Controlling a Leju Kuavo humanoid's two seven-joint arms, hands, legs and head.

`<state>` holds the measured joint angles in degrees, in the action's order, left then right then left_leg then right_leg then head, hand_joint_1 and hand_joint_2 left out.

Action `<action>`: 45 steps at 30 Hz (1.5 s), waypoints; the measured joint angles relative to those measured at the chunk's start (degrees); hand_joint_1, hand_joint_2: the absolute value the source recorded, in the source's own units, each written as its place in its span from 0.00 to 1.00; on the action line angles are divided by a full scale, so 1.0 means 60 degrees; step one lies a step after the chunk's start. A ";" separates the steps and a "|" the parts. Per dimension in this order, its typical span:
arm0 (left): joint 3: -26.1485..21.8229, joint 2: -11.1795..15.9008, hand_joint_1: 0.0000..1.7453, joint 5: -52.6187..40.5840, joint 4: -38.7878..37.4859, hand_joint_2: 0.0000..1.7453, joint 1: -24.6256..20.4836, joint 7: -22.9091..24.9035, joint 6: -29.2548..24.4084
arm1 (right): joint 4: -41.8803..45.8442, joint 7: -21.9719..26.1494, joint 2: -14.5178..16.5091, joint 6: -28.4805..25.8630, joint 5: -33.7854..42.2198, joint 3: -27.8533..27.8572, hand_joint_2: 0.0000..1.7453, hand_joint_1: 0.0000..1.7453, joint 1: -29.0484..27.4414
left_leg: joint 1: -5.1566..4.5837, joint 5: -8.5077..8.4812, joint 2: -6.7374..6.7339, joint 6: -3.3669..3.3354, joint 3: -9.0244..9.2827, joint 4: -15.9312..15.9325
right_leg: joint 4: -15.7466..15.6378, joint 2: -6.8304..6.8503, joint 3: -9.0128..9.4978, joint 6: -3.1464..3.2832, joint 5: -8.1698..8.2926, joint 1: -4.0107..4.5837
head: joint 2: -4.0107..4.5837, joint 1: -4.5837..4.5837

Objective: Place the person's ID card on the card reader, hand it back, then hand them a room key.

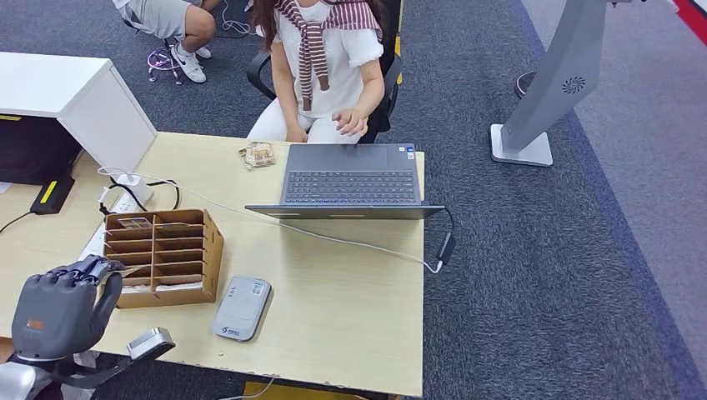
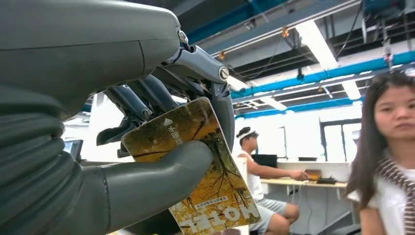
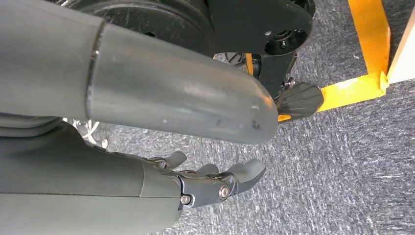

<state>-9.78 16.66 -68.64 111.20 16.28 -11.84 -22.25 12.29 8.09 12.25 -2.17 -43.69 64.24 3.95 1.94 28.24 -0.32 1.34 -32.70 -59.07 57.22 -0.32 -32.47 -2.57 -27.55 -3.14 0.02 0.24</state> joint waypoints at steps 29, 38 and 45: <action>0.2773 -0.0220 1.00 -0.2930 -0.6813 1.00 -0.8605 0.2158 -0.0569 | -0.0092 -0.0052 0.0105 0.0509 -0.1264 -0.0627 0.00 0.00 0.0179 | -0.0004 -0.0103 0.0020 0.0000 -0.0056 -0.0011 | -0.0007 0.0022 -0.0056 0.0012 0.0097 -0.0002 | 0.0000 -0.0002; 0.3091 -0.0495 0.50 -0.2954 -0.7691 1.00 -0.9191 0.2242 -0.0514 | -0.0107 -0.0034 0.0108 0.0517 -0.1346 -0.0712 0.00 0.00 0.0165 | -0.0003 -0.0102 0.0006 0.0000 -0.0060 -0.0008 | -0.0006 0.0010 -0.0068 0.0012 0.0098 -0.0001 | 0.0000 -0.0004; 0.3218 -0.0558 0.00 -0.2974 -0.8048 1.00 -0.9309 0.2669 -0.0680 | -0.0110 -0.0005 0.0122 0.0517 -0.1416 -0.0760 0.00 0.00 0.0159 | -0.0003 -0.0102 0.0005 0.0000 -0.0060 -0.0008 | -0.0006 0.0008 -0.0068 0.0012 0.0098 -0.0001 | 0.0000 -0.0004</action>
<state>9.52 13.31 -86.48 62.92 -39.57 4.17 -26.33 11.63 8.06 12.98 0.93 -52.19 59.69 4.90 1.93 27.62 -0.29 1.34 -33.06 -59.13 57.19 -0.27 -32.88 -2.49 -26.96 -3.15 0.02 0.22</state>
